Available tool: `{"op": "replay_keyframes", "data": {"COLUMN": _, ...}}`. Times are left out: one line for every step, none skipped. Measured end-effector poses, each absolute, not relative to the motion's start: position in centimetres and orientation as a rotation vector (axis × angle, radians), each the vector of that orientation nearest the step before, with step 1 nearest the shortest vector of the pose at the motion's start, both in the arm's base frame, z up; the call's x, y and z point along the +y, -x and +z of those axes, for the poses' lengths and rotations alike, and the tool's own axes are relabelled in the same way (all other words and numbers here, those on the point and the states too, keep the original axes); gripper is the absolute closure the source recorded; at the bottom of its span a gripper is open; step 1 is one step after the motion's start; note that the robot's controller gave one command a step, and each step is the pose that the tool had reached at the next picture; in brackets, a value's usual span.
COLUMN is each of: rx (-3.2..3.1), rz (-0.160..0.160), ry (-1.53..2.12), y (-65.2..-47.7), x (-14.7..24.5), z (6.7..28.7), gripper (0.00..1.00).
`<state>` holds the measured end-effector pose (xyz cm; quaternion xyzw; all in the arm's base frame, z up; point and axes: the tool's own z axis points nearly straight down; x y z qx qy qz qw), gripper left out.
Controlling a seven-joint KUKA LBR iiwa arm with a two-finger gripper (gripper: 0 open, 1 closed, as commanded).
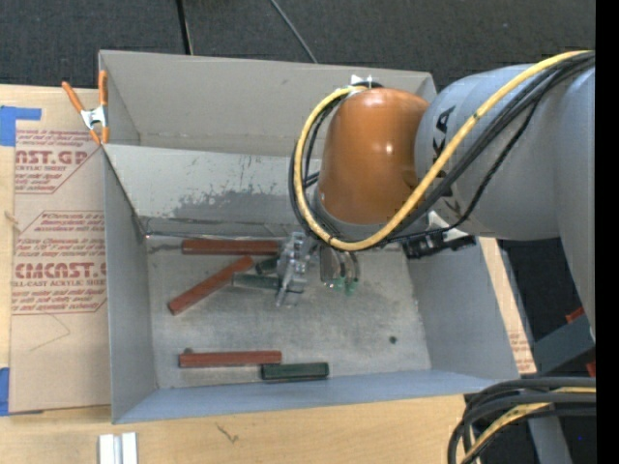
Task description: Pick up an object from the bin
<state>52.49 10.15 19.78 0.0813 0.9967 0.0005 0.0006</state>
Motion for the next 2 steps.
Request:
{"op": "replay_keyframes", "data": {"rx": 3.13, "rz": 0.001, "ry": -0.255, "y": -52.5, "x": 10.2, "z": 19.8, "gripper": 1.0}}
{"op": "replay_keyframes", "data": {"rx": 3.146, "rz": -0.002, "ry": -0.113, "y": -52.0, "x": 9.8, "z": 21.3, "gripper": 1.0}}
